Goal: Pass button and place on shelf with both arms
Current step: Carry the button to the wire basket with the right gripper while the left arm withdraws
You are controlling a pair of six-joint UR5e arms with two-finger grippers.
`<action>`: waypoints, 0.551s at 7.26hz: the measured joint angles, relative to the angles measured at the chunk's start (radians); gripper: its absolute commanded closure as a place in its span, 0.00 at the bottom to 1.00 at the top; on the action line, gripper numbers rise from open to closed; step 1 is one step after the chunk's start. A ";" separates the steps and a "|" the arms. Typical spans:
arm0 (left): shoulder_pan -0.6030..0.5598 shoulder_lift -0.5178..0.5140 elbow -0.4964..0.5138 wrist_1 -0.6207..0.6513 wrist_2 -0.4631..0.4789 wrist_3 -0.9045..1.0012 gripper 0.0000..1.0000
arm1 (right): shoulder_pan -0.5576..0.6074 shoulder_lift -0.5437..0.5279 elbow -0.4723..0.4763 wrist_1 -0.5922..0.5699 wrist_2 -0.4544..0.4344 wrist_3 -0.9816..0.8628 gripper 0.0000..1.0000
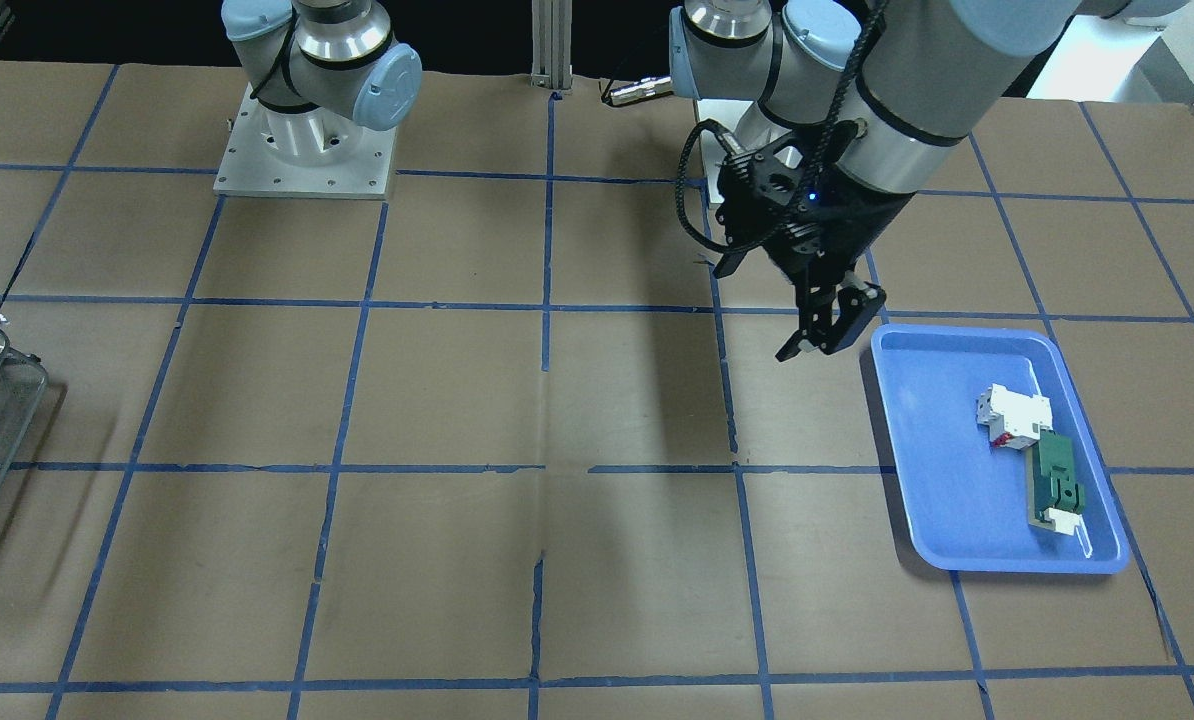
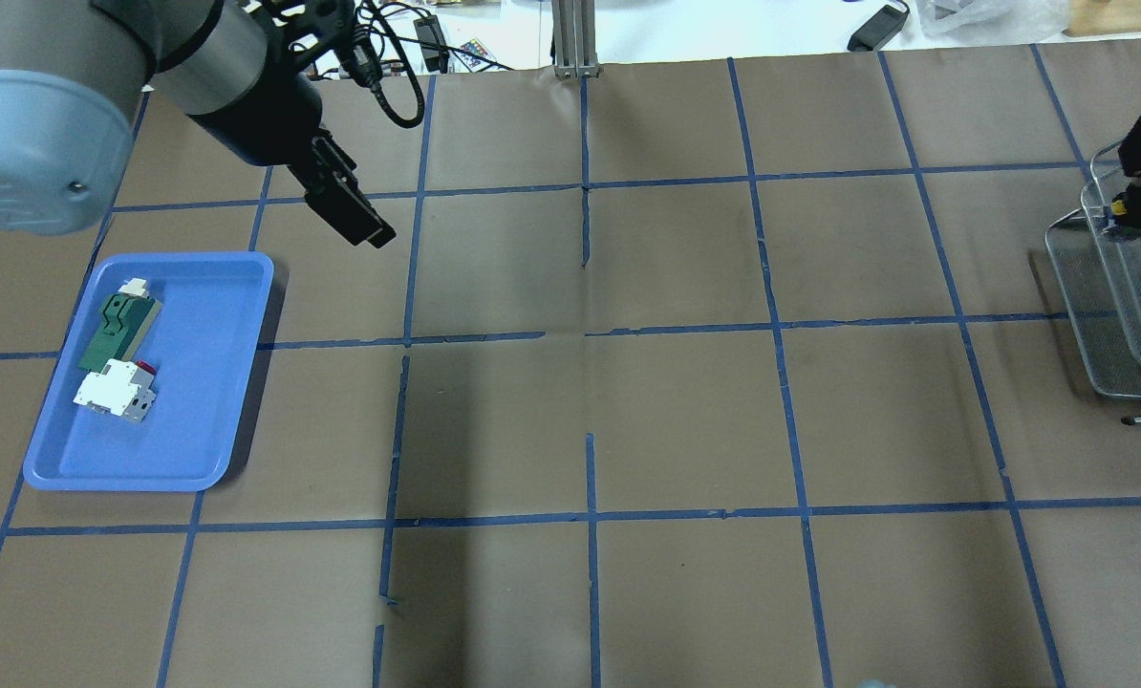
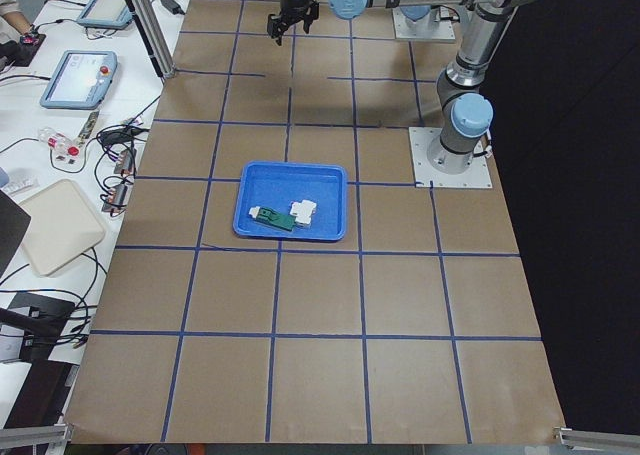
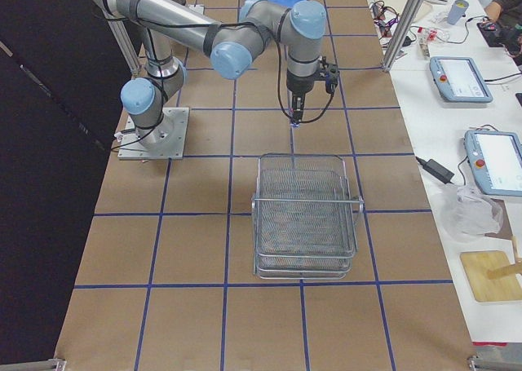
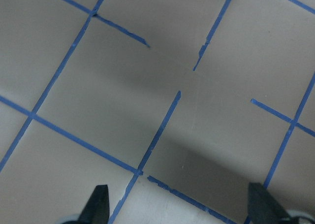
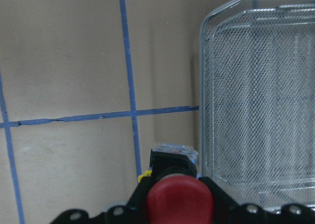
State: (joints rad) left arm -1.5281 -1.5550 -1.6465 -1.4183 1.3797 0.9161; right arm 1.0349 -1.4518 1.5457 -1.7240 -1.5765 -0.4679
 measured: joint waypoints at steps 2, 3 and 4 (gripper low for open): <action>0.015 0.054 -0.041 0.006 0.090 -0.275 0.00 | -0.067 0.038 -0.003 -0.072 0.007 -0.086 0.87; 0.017 0.069 -0.047 0.004 0.141 -0.393 0.00 | -0.091 0.055 -0.002 -0.109 0.018 -0.129 0.86; 0.017 0.078 -0.053 0.004 0.167 -0.497 0.00 | -0.106 0.075 -0.002 -0.139 0.026 -0.158 0.84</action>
State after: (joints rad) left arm -1.5108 -1.4775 -1.6992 -1.4145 1.5462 0.4191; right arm 0.9287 -1.3768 1.5432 -1.8627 -1.5510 -0.6255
